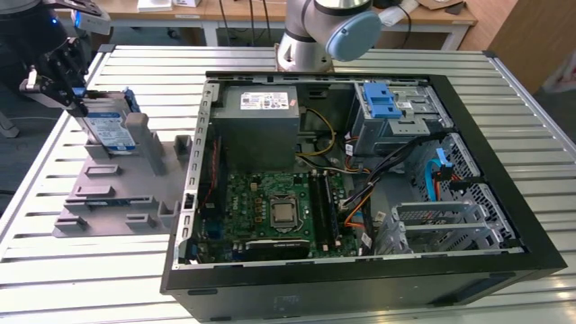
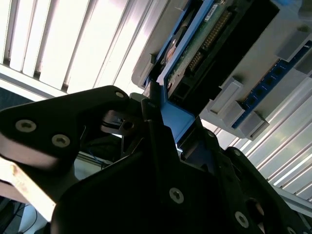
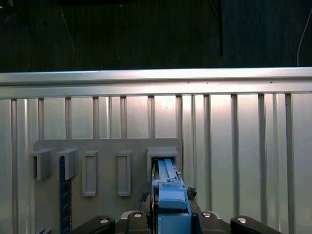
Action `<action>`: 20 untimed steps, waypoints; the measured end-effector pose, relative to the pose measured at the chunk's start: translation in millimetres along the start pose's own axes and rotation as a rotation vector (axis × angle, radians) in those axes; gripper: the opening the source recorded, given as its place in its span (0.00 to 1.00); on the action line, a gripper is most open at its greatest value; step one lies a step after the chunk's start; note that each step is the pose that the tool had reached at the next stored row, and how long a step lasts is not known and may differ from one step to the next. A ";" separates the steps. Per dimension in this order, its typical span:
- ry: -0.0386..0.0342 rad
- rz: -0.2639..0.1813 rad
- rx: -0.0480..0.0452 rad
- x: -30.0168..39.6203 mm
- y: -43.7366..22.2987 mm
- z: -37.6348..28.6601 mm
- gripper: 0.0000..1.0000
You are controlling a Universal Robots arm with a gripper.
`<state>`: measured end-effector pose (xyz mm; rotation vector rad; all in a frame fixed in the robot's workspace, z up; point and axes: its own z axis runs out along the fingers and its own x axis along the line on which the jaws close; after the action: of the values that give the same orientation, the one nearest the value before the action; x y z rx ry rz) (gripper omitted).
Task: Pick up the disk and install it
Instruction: 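Pick up the disk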
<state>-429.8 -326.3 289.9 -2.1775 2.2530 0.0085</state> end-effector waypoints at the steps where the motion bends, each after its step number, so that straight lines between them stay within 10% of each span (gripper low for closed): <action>1: 0.0000 0.000 0.0000 0.0 0.0 0.0 0.37; 20: 0.0000 0.000 -0.0002 -0.1 0.0 -6.0 0.37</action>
<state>-429.9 -326.3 295.9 -2.1777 2.2530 0.0087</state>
